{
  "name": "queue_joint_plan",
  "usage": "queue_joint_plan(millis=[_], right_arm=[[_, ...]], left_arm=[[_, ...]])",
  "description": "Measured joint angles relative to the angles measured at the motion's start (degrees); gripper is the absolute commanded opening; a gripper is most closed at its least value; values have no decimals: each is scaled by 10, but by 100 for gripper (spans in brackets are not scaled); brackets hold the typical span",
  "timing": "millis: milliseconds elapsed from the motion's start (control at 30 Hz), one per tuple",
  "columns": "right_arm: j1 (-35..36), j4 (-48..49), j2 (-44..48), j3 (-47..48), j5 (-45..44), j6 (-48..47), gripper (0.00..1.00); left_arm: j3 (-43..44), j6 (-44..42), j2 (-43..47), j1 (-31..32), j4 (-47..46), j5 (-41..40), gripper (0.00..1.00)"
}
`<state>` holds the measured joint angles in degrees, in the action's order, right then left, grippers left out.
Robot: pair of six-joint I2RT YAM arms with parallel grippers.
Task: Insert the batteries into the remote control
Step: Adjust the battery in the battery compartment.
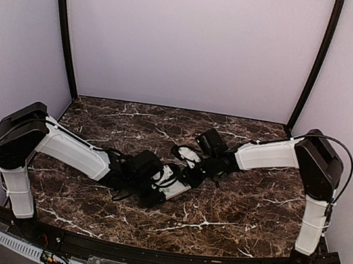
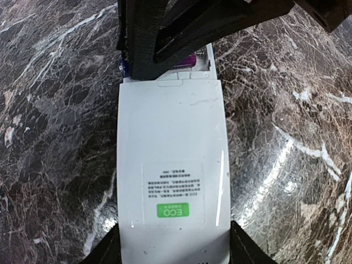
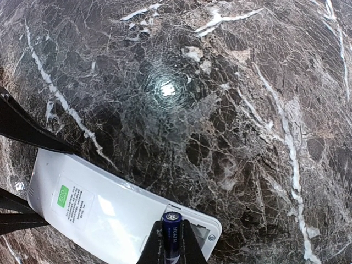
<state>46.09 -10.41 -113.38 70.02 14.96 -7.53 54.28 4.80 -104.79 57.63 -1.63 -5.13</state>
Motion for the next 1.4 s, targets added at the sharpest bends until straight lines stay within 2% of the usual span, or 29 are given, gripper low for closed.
queue_joint_plan(millis=[267, 533, 867, 1400], right_arm=[[-9, -7, 1, 3, 10, -3, 0], [-14, 35, 28, -44, 19, -35, 0], [-14, 59, 29, -57, 11, -59, 0], [-12, 92, 45, -90, -8, 19, 0]], left_arm=[[0, -2, 0, 0, 0, -1, 0], [1, -15, 0, 0, 4, -1, 0], [4, -16, -1, 0, 11, -1, 0], [23, -31, -2, 0, 33, -14, 0]])
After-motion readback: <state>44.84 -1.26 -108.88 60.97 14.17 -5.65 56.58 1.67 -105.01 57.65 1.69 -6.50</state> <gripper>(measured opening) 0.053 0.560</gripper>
